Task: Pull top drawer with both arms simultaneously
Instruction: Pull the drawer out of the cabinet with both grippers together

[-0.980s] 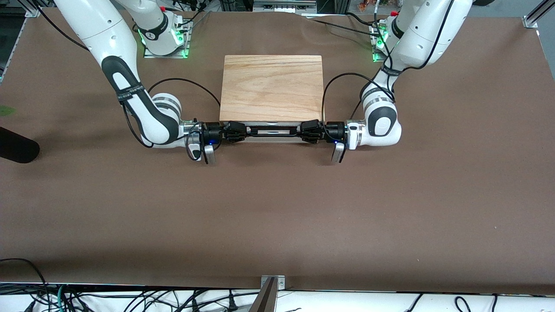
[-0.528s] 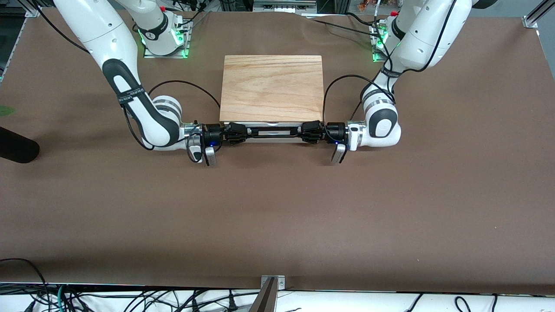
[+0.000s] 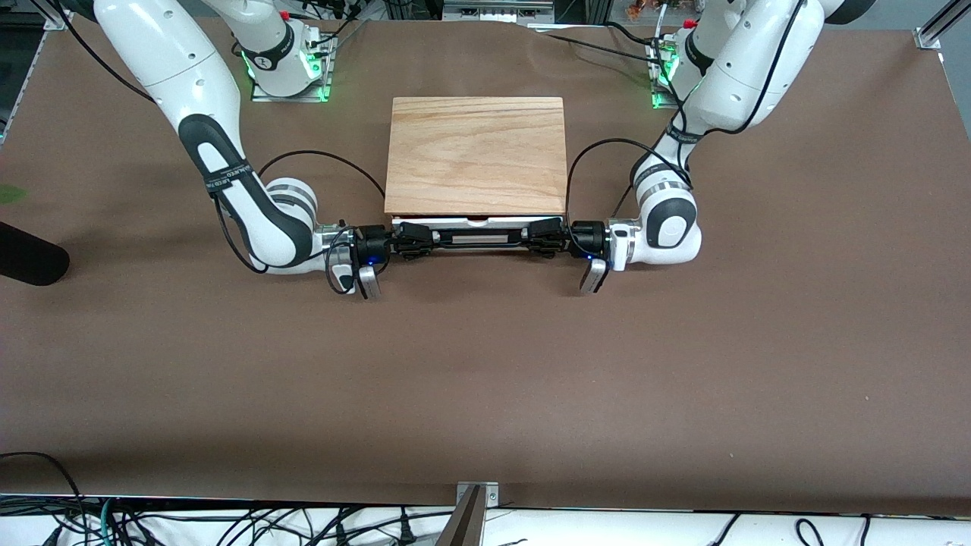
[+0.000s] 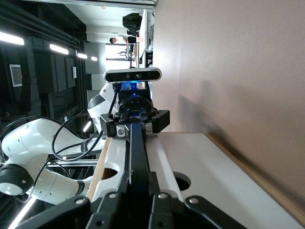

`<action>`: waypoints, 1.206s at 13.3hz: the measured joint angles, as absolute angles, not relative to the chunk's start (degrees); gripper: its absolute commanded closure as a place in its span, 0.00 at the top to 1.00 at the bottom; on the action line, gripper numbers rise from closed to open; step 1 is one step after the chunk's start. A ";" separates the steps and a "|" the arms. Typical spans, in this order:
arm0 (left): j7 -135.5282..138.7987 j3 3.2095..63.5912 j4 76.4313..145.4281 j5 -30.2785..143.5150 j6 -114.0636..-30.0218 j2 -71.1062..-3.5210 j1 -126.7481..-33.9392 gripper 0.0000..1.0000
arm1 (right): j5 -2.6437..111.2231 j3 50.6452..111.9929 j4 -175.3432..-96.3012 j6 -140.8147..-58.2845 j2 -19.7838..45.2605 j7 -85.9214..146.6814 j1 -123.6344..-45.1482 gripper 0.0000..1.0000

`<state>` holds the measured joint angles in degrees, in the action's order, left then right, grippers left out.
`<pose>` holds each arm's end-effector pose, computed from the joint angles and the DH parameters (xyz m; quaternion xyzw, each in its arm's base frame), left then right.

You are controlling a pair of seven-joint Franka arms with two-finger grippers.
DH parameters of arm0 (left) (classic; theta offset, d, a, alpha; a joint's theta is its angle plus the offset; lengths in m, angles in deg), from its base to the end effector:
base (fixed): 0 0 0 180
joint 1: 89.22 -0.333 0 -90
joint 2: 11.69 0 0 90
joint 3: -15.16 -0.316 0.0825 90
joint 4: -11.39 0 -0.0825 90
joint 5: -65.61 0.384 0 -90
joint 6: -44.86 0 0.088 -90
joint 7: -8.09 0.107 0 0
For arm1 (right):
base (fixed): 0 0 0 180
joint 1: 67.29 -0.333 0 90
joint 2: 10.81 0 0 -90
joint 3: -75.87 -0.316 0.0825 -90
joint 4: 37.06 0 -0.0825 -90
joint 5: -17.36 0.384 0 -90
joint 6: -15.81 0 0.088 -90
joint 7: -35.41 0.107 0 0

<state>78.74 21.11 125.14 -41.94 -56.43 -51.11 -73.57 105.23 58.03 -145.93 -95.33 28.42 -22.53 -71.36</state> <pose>0.5144 -0.2925 0.1430 0.6990 -0.0280 0.0334 0.7138 0.5416 0.2834 0.1704 -0.7503 -0.0628 0.0399 0.6569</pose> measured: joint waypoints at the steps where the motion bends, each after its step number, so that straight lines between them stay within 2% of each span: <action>1: 78.73 21.11 124.40 -41.94 -56.25 -51.63 -73.70 0.00 | 105.14 58.07 -145.26 -95.33 28.79 -22.29 -71.35 0.00; 16: 71.13 18.20 107.51 -41.86 -54.92 -61.18 -73.69 0.00 | 104.37 58.67 -129.61 -97.53 37.16 -15.10 -71.95 0.00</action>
